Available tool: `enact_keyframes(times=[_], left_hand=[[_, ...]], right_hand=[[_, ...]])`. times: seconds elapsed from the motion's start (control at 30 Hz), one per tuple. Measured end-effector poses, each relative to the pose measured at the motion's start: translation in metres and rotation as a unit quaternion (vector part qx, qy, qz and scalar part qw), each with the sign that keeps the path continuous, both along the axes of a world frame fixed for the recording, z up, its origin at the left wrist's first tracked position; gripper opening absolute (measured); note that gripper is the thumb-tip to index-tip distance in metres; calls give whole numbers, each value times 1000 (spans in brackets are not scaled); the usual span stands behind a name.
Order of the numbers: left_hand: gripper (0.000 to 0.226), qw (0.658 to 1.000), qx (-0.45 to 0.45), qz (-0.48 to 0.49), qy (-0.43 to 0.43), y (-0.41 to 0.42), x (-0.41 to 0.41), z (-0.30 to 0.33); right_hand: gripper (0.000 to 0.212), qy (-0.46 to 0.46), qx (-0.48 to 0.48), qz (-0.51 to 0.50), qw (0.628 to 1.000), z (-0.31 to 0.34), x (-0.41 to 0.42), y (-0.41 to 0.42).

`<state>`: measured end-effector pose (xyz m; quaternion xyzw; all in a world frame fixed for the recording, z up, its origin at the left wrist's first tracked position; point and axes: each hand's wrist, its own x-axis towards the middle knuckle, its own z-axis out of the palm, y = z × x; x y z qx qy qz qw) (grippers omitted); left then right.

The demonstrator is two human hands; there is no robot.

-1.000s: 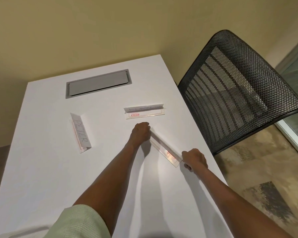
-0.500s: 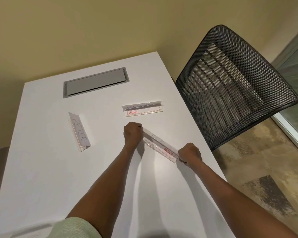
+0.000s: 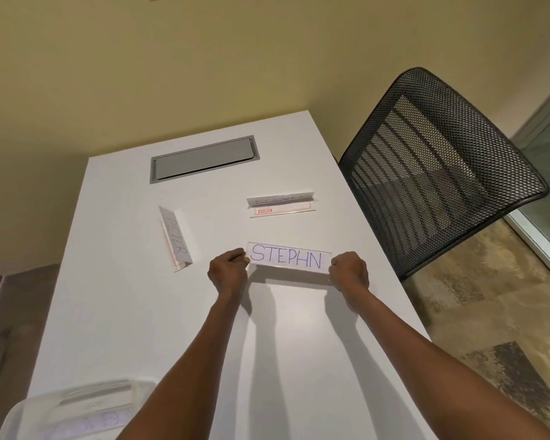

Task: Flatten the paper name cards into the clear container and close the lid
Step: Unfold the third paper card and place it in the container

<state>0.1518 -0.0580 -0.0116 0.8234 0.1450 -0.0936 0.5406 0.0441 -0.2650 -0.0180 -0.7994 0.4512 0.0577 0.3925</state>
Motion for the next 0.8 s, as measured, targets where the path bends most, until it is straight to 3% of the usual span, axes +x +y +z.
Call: enact_keyframes(times=[0.13, 0.3, 0.4, 0.47, 0.8], left_hand=[[26, 999, -28, 28, 12, 16, -11, 0], [26, 998, -45, 37, 15, 30, -22, -4], [24, 1000, -16, 18, 4, 37, -28, -8], [23, 1000, 13, 0, 1, 41, -31, -11], [20, 993, 111, -49, 5, 41, -42, -24]], right_hand=[[27, -55, -38, -28, 997, 3, -3, 14], [22, -85, -38, -49, 994, -6, -9, 21], [3, -89, -44, -46, 994, -12, -10, 21], [13, -92, -46, -49, 994, -16, -11, 21], [9, -57, -70, -19, 996, -28, -14, 21]])
